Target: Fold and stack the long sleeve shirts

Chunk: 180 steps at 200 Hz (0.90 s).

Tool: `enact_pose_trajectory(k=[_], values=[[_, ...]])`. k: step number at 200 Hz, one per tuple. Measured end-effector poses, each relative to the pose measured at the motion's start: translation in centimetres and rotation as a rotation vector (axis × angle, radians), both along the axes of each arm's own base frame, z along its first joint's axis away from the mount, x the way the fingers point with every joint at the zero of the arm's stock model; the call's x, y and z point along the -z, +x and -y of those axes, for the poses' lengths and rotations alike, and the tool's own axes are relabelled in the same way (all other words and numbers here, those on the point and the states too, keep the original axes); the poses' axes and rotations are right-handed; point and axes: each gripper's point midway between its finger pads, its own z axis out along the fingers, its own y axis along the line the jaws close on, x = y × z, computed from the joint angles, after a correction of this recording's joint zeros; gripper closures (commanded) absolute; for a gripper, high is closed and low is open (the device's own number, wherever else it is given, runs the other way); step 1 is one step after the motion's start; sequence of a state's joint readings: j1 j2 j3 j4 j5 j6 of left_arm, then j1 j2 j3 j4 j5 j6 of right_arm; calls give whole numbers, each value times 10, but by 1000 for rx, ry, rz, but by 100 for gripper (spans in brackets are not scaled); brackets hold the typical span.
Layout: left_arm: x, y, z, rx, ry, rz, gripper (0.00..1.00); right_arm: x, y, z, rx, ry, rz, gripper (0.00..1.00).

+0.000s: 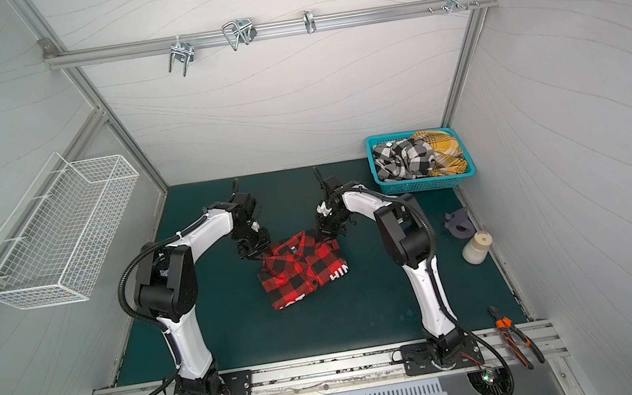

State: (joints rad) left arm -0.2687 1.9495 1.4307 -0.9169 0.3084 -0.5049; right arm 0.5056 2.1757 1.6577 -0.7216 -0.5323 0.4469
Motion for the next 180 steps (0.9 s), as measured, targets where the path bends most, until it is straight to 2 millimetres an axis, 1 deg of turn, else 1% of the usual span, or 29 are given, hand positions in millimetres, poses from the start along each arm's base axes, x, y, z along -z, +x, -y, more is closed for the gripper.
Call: enact_pose_trajectory(k=[1, 5, 8, 12, 18, 35, 63, 105, 112, 116, 132, 155, 171, 180], values=[[0, 0, 0, -1, 0, 0, 47, -1, 0, 0, 0, 1, 1, 90], [0, -1, 0, 8, 2, 0, 34, -5, 0, 0, 2, 5, 8, 90], [0, -1, -1, -3, 6, -5, 29, -6, 0, 0, 1, 7, 12, 90], [0, -2, -1, 8, 9, -3, 27, -10, 0, 0, 2, 11, 19, 90], [0, -3, -2, 4, 14, -9, 28, -14, 1, 0, 2, 17, 28, 90], [-2, -5, -5, 4, 31, -10, 36, -21, 2, -1, 2, 27, 45, 90], [-9, -6, -5, 11, 41, 8, 56, -17, 0, 0, 4, 24, 38, 91], [-7, -10, -2, 15, 49, -8, 94, -12, -2, 0, 11, 20, 26, 94], [-6, -11, -2, 20, 50, -10, 99, -11, -3, 1, 12, 18, 23, 95], [-6, -11, -2, 24, 53, -12, 100, -10, -4, 1, 12, 18, 21, 95], [-6, -11, 0, 32, 57, -15, 100, -8, -5, 2, 13, 15, 16, 100], [-11, -9, 2, 38, 58, -9, 100, -6, -9, 4, 14, 15, 18, 100], [-16, -6, 5, 44, 55, 6, 100, -11, -13, 7, 16, 19, 29, 100], [-20, -4, 8, 49, 53, 19, 100, -17, -15, 10, 23, 28, 42, 100]])
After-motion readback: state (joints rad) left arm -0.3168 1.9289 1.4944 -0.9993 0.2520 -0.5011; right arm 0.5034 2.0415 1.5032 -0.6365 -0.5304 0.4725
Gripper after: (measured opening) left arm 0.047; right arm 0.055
